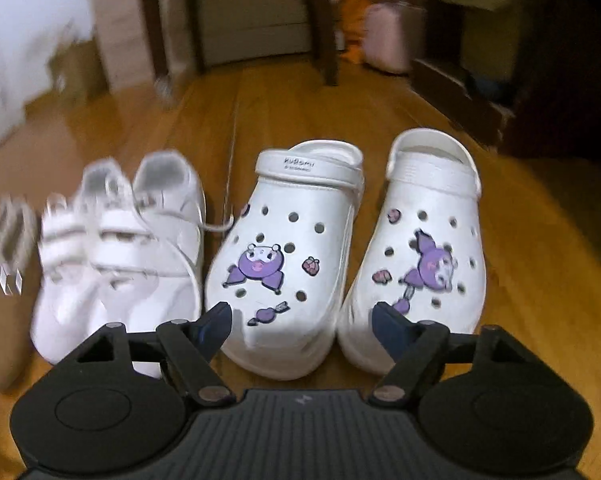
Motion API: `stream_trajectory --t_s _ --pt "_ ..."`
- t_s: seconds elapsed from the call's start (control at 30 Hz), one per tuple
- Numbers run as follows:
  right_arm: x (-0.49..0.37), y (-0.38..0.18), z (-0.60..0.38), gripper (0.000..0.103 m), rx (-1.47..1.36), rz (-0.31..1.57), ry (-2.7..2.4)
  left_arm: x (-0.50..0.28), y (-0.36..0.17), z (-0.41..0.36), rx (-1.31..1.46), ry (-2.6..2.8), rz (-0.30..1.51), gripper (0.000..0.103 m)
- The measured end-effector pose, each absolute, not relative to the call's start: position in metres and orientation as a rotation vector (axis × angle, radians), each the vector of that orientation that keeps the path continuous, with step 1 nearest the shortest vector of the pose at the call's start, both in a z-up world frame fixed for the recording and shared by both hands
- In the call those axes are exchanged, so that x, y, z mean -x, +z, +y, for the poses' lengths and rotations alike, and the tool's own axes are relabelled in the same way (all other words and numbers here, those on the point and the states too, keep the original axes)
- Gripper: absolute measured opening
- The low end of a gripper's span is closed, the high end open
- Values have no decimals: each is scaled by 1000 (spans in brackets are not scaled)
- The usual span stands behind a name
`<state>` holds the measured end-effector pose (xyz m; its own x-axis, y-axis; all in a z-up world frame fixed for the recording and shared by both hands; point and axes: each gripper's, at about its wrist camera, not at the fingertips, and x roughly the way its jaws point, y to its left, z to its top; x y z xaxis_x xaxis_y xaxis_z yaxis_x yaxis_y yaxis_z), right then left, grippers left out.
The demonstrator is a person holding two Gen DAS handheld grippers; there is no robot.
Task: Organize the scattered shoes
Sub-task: 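Move the right gripper onto the white NEON slides and close on them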
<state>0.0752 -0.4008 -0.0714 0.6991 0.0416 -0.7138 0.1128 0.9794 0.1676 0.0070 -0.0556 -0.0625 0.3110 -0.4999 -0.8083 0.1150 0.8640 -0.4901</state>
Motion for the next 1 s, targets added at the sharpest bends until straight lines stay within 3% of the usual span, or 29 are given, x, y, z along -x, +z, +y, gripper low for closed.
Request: stream_trajectory --t_s 0.27,0.57,0.8,1.0 --pt "-63 -66 -290 82 -249 953 394 -10 -62 -11 418 -185 1158 103" --pt "7 -42 -139 82 -114 912 773 69 -29 90 340 52 1093 103" --pt "71 -41 -70 82 -108 933 911 89 -47 152 312 193 1223 103" --pt "83 -46 -39 69 -123 941 974 118 -22 183 331 210 1142 103"
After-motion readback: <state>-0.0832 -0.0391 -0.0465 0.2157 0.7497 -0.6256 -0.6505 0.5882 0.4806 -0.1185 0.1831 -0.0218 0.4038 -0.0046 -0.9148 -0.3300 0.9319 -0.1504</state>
